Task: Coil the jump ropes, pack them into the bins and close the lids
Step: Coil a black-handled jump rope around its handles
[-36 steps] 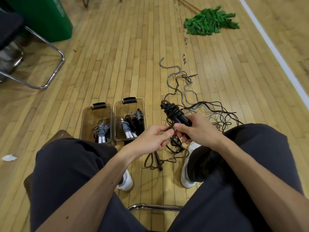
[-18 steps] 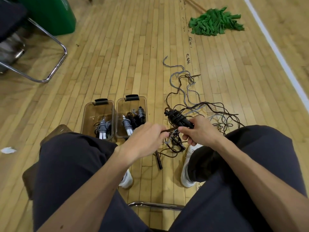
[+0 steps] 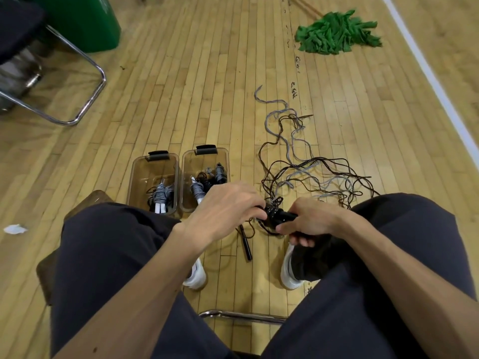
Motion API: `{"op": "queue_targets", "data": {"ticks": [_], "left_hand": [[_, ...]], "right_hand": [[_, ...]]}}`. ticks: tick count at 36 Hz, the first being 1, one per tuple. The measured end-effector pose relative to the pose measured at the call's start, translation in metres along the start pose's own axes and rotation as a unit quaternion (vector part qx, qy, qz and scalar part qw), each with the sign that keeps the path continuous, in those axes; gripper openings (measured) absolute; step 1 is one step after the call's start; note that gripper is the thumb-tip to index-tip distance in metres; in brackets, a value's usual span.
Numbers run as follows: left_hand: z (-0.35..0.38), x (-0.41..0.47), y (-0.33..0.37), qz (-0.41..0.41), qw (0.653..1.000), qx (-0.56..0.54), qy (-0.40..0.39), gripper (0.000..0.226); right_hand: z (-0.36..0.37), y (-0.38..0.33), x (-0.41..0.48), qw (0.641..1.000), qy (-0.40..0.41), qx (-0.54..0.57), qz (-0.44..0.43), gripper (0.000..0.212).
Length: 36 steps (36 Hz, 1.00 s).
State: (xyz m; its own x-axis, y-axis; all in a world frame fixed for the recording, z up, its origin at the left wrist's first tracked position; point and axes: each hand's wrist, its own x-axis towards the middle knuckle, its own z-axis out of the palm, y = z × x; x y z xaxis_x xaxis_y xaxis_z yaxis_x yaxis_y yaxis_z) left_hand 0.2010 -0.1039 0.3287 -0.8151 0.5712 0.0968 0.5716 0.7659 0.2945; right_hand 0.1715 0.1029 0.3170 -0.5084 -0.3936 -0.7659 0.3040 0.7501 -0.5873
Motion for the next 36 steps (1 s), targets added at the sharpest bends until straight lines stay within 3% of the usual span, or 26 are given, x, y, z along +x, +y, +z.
{"op": "queue_targets", "data": {"ticks": [7, 12, 16, 25, 32, 36], "left_hand": [[0.006, 0.004, 0.004, 0.022, 0.999, -0.033, 0.004, 0.045], [0.009, 0.005, 0.004, -0.018, 0.993, -0.107, -0.056, 0.031], [0.011, 0.008, 0.005, -0.066, 0.98, -0.169, -0.079, 0.033], [0.013, 0.015, 0.001, -0.156, 0.923, -0.33, -0.124, 0.023], [0.005, 0.017, -0.002, -0.175, 0.872, -0.434, -0.144, 0.014], [0.005, 0.018, -0.002, -0.206, 0.836, -0.486, -0.149, 0.023]], "right_hand": [[0.004, 0.004, -0.001, 0.995, -0.079, -0.057, -0.011, 0.019], [0.005, 0.006, -0.005, 0.987, -0.137, -0.075, -0.041, 0.023], [0.006, 0.005, -0.008, 0.982, -0.16, -0.078, -0.068, 0.029], [0.005, 0.005, -0.012, 0.977, -0.162, -0.086, -0.111, 0.023], [0.003, 0.001, -0.019, 0.974, -0.157, -0.02, -0.164, 0.022], [0.002, -0.001, -0.025, 0.967, -0.133, 0.044, -0.213, 0.019]]}}
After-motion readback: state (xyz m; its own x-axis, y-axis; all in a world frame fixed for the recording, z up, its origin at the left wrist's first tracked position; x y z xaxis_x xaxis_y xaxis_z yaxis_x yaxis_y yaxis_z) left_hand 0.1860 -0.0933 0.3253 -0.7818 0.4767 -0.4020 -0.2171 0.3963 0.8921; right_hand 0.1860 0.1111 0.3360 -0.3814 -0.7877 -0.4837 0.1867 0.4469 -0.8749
